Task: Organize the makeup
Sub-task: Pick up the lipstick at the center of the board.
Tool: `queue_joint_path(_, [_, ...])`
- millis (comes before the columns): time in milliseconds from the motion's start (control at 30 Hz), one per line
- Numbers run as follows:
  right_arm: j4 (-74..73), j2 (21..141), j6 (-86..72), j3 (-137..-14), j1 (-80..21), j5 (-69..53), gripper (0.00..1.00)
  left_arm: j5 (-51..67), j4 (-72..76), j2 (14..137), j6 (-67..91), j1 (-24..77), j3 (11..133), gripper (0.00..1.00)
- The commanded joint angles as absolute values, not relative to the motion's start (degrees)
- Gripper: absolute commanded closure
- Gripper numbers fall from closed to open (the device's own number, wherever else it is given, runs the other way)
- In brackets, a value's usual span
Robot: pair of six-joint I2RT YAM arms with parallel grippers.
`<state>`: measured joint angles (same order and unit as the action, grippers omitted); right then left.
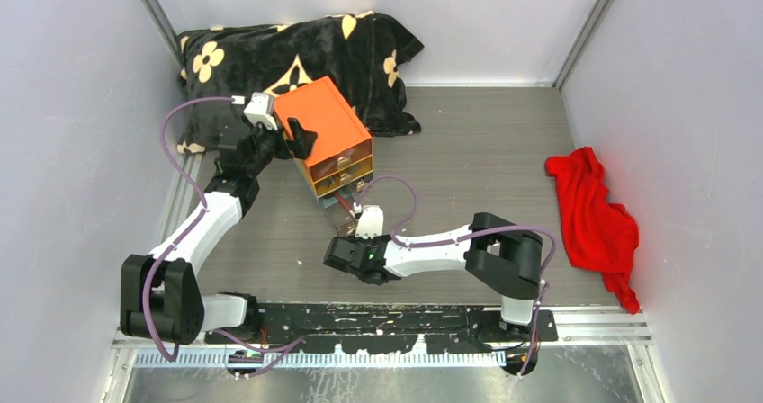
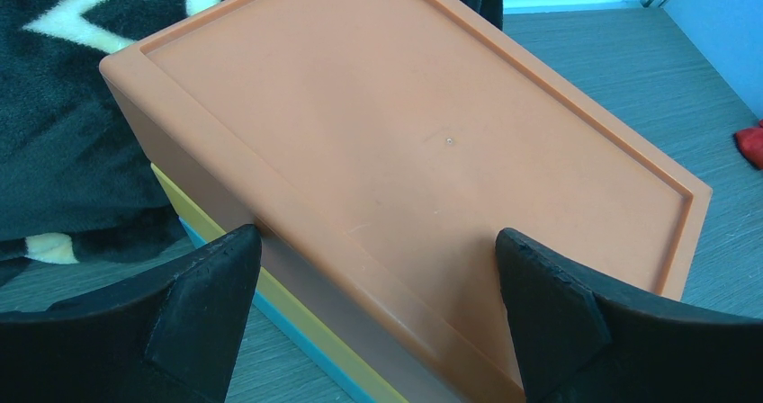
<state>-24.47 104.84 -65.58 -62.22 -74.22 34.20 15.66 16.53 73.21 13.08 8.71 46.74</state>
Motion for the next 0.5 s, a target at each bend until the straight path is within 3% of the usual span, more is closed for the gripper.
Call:
queue_joint_path(0, [-31.96,105.38,-66.77,-61.62,-75.10,37.21,0.99,18.06,7.65,74.37,10.41,9.41,44.03,0.00])
queue_joint_path(467, [-31.33,89.56,-47.19,-67.14,-76.15,43.45,0.97,18.10,7.38,74.55,10.52,9.40,44.72,0.00])
